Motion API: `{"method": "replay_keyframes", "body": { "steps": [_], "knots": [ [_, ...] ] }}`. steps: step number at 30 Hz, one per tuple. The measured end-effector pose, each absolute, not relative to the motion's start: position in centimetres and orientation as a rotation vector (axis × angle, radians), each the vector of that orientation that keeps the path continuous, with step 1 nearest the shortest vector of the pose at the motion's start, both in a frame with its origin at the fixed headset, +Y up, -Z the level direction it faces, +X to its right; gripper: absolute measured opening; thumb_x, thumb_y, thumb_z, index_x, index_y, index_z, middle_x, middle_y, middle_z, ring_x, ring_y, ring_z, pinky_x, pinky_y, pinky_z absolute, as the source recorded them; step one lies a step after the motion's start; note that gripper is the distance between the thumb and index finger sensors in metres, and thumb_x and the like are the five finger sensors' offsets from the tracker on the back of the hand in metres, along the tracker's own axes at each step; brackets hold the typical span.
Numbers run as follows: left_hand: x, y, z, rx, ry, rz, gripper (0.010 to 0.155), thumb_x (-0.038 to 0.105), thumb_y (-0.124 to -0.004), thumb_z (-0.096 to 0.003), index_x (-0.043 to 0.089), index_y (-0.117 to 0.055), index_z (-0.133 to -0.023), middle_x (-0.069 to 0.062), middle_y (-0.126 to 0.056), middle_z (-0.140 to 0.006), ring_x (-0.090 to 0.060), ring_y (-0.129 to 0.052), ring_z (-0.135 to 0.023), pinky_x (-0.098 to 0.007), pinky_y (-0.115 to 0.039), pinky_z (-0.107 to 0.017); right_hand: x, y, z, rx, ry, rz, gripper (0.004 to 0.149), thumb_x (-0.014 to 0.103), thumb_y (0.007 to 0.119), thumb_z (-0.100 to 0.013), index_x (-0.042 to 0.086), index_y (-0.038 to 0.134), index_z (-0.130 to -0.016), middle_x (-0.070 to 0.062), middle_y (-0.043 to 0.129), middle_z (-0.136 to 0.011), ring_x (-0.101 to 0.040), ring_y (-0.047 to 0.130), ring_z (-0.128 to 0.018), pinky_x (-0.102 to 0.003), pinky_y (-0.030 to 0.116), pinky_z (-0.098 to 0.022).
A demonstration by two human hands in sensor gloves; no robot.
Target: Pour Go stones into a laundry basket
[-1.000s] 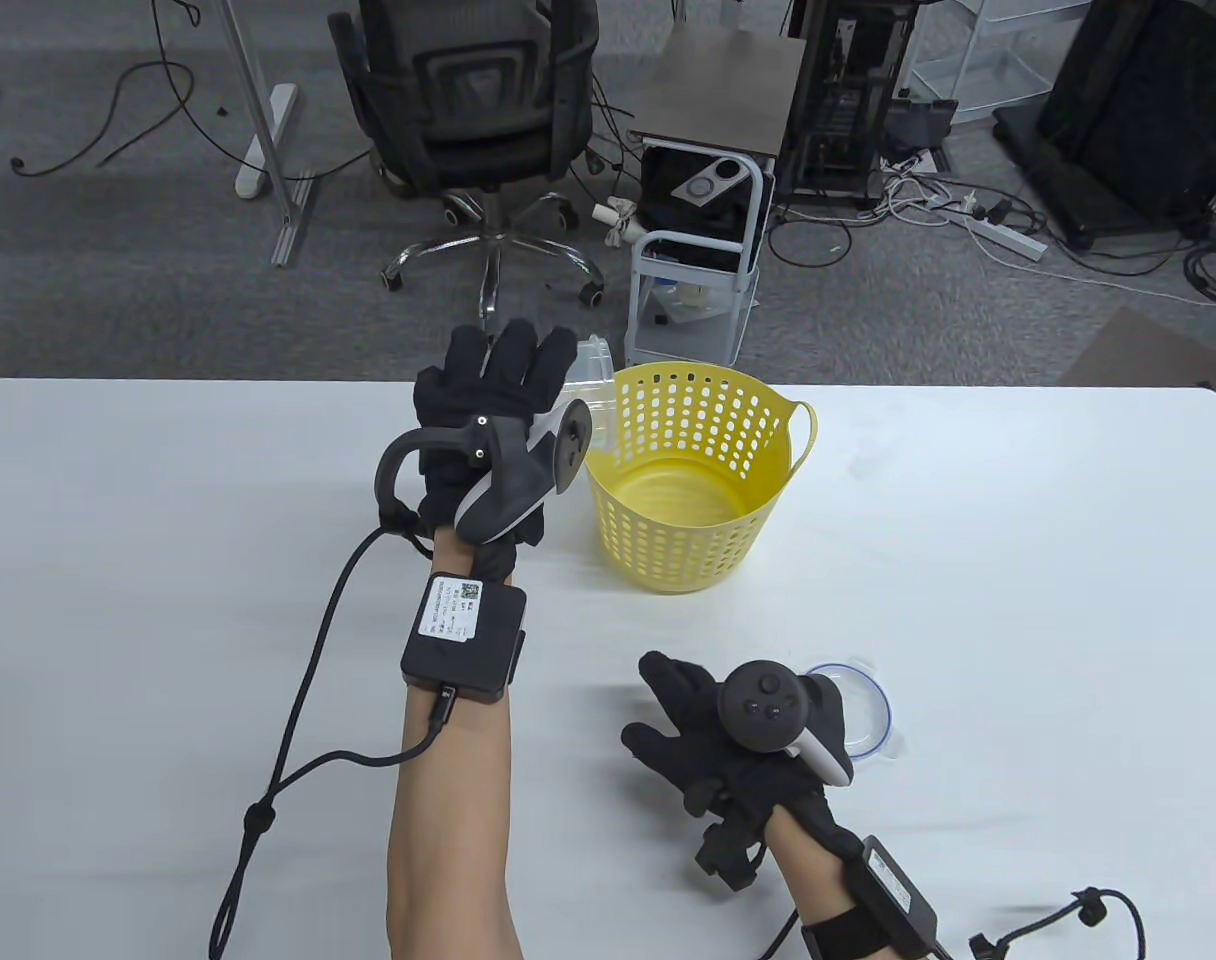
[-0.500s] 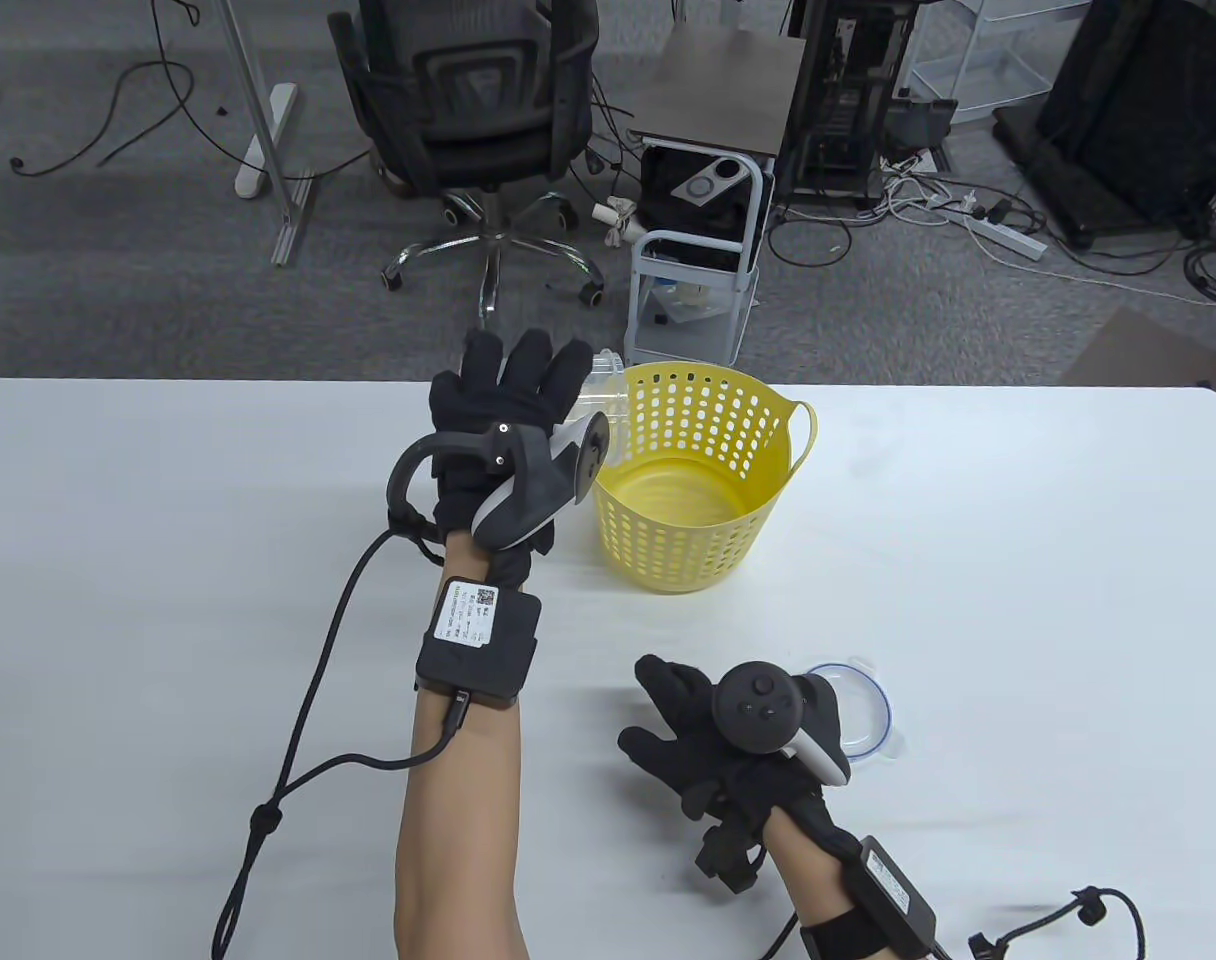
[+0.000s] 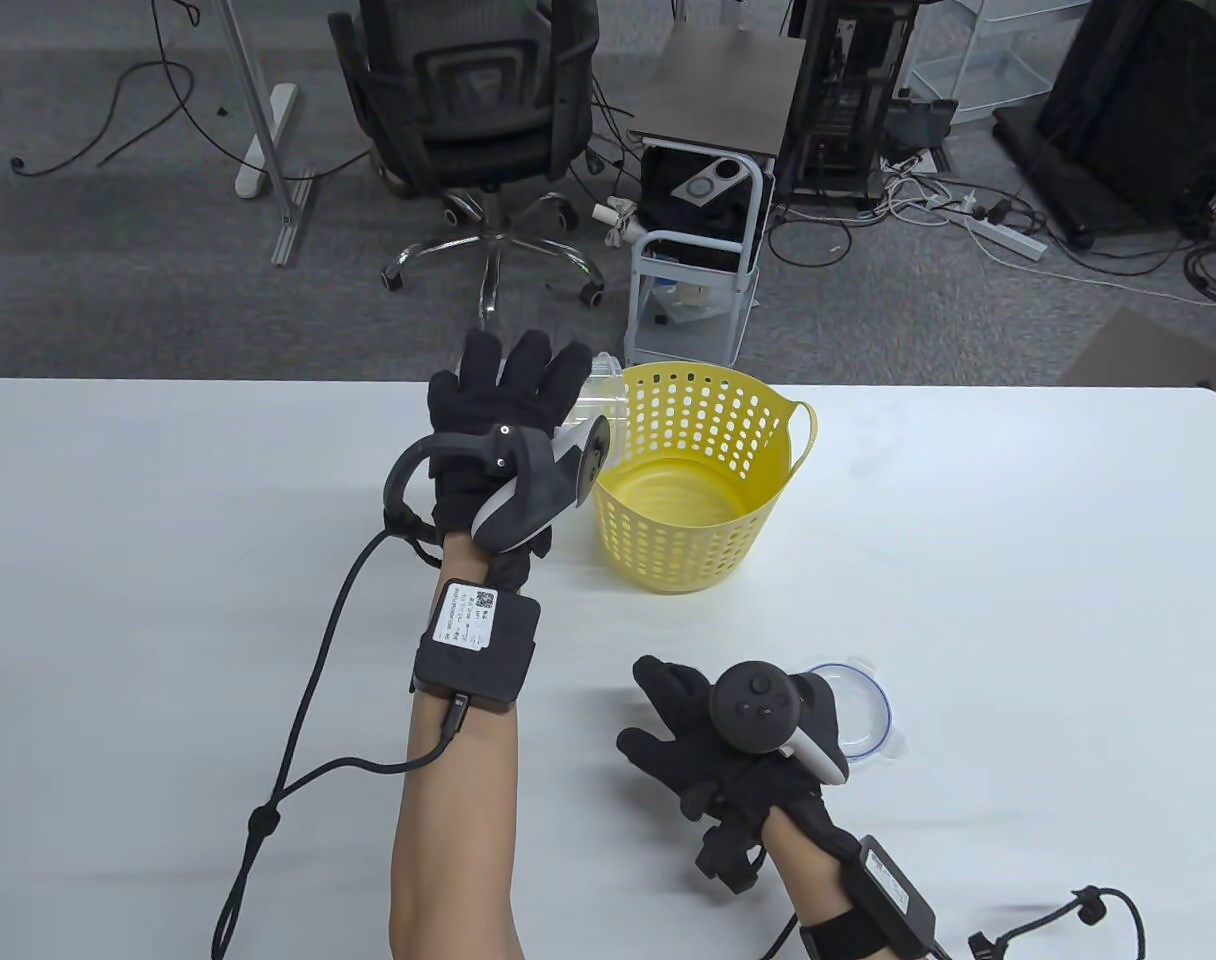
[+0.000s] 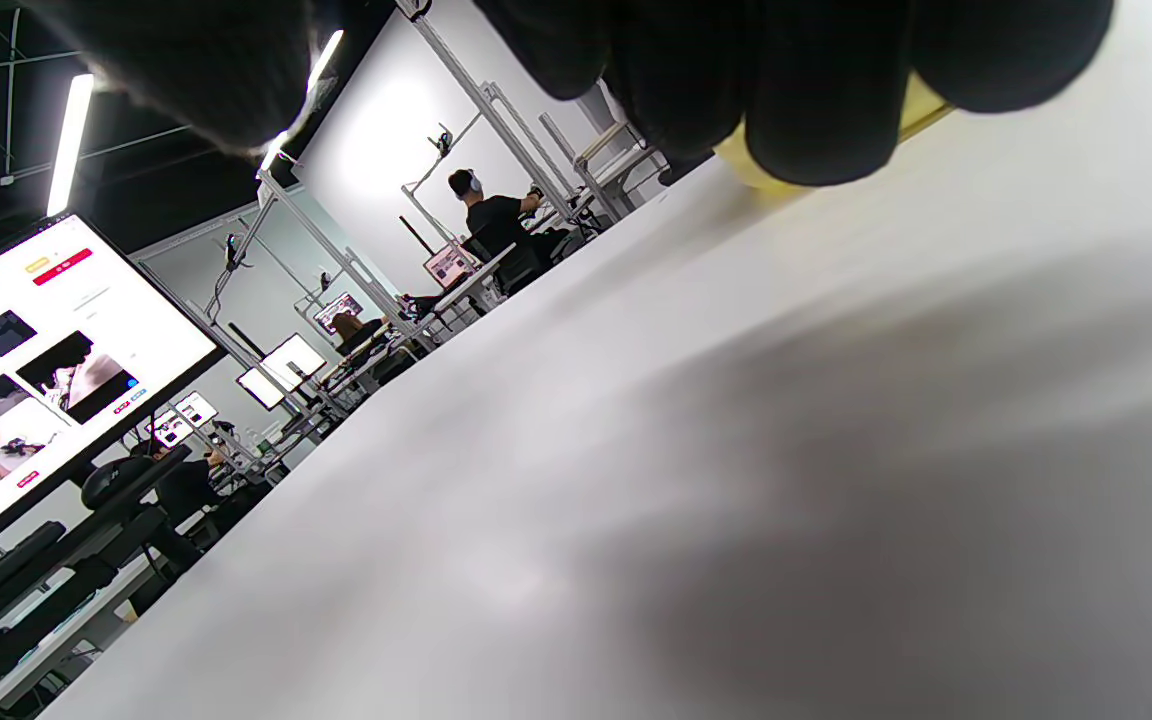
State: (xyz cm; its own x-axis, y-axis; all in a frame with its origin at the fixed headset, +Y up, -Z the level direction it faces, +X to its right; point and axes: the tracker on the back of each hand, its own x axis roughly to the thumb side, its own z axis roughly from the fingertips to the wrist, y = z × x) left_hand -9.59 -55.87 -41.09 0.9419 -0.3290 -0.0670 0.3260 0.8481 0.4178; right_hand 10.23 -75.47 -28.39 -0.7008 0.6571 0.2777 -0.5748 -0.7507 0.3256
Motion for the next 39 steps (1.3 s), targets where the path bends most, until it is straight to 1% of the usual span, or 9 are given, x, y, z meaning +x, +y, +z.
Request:
{"method": "replay_keyframes", "body": {
  "steps": [19,39],
  "knots": [
    [-9.26,-56.15,-41.07,0.436,-0.012,-0.376,0.125,0.055,-0.123,-0.0102,0.06,-0.039,-0.103,0.026,-0.053,-0.118,-0.022,-0.063,-0.112,-0.055,-0.068,-0.073,10.22,-75.42,-28.33,0.499,0.287,2.392,0.082,0.061,0.078,-0.047,0.012,0.052,-0.107,-0.028,0.06,-0.108,-0.06,0.073,-0.086,-0.073,0.061,-0.06],
    [-9.35,-55.7,-40.79,0.447,-0.005,-0.378,0.125,0.055,-0.123,-0.0105,0.06,-0.038,-0.103,0.026,-0.052,-0.118,-0.022,-0.062,-0.112,-0.055,-0.068,-0.073,10.21,-75.36,-28.32,0.5,0.305,2.399,0.082,0.06,0.078,-0.047,0.012,0.052,-0.107,-0.028,0.06,-0.108,-0.06,0.073,-0.086,-0.073,0.061,-0.06]
  ]
}}
